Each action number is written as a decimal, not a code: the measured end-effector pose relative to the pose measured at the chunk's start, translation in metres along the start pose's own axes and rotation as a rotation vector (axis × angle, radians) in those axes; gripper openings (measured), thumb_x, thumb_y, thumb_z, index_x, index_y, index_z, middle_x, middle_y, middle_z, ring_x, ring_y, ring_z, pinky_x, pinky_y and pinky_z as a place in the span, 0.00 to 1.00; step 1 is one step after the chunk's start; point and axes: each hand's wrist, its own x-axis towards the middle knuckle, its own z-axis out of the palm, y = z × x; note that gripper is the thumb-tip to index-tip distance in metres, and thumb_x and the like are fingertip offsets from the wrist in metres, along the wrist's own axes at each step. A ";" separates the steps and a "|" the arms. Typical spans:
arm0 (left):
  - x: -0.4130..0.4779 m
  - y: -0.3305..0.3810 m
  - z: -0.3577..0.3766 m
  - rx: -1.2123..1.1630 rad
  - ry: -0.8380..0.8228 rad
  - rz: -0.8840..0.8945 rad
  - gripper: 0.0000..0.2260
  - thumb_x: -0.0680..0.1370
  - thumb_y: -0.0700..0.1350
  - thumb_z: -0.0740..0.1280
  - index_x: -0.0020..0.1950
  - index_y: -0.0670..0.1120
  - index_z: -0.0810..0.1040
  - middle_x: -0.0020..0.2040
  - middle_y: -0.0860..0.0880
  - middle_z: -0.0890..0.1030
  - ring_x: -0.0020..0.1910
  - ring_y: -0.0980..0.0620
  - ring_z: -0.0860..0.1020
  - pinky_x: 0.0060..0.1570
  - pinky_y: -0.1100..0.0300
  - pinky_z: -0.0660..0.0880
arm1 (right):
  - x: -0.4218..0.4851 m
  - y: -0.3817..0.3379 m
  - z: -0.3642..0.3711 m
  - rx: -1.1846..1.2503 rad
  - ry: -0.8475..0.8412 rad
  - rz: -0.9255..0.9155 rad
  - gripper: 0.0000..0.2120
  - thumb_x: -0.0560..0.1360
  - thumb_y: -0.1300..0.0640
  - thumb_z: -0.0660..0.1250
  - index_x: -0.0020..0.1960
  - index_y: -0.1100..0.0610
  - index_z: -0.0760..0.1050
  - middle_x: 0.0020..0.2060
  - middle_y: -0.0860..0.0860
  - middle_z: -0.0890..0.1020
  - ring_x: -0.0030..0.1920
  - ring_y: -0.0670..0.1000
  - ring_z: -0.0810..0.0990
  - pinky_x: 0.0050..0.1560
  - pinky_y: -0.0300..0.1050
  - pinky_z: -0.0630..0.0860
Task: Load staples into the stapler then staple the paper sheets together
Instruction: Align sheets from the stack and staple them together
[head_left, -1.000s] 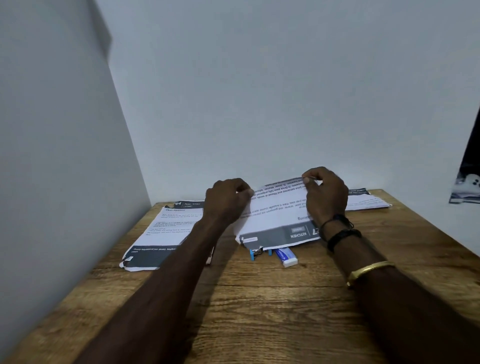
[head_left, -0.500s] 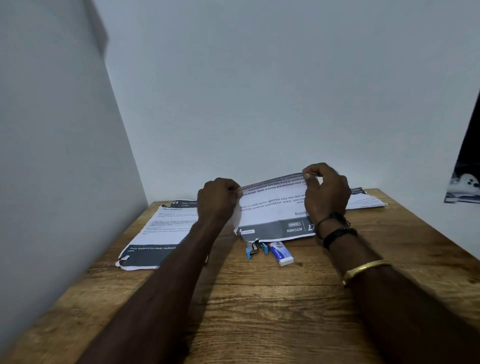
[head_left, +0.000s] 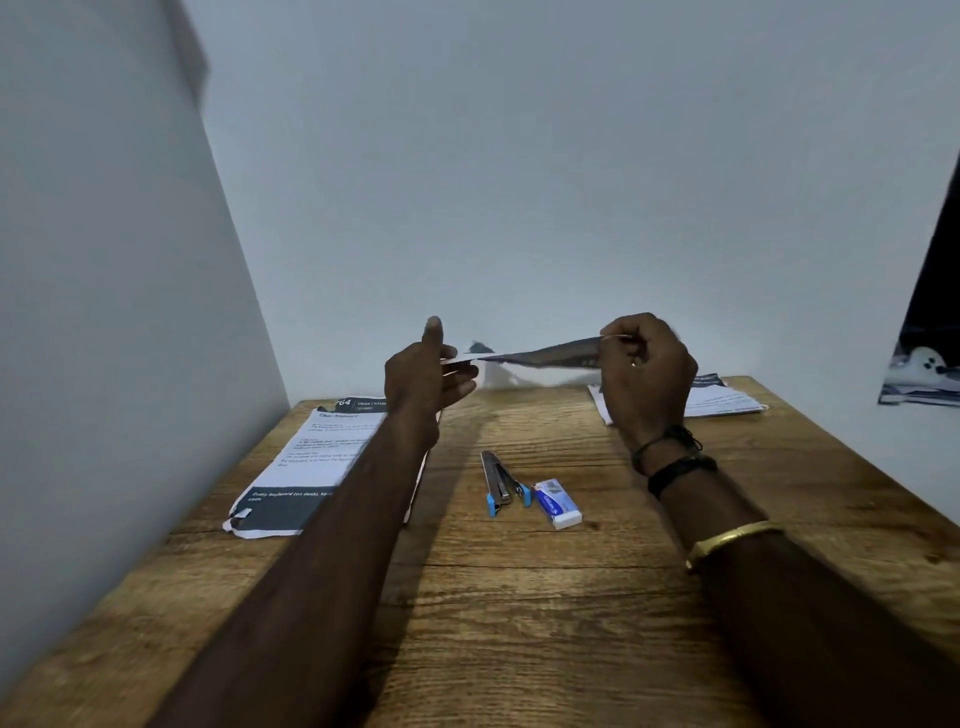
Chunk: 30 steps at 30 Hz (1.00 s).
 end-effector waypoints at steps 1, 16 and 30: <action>0.000 -0.001 -0.001 -0.035 -0.026 -0.009 0.12 0.79 0.48 0.71 0.45 0.39 0.79 0.41 0.38 0.83 0.42 0.41 0.85 0.38 0.55 0.85 | 0.000 -0.001 -0.001 -0.011 -0.010 -0.003 0.04 0.72 0.65 0.68 0.42 0.61 0.82 0.39 0.53 0.84 0.38 0.47 0.79 0.39 0.27 0.70; 0.007 -0.057 -0.024 0.248 -0.012 0.082 0.20 0.74 0.28 0.68 0.61 0.46 0.84 0.56 0.43 0.85 0.56 0.40 0.83 0.58 0.43 0.81 | -0.026 -0.001 0.011 -0.665 -0.689 0.184 0.09 0.69 0.50 0.68 0.39 0.56 0.80 0.39 0.49 0.84 0.49 0.57 0.80 0.58 0.52 0.73; 0.014 -0.062 -0.029 0.361 0.014 0.196 0.21 0.72 0.29 0.70 0.63 0.45 0.83 0.59 0.43 0.84 0.57 0.41 0.83 0.59 0.42 0.80 | -0.055 -0.031 0.036 -0.825 -1.180 0.040 0.24 0.60 0.33 0.69 0.45 0.50 0.76 0.39 0.45 0.80 0.45 0.51 0.79 0.62 0.59 0.62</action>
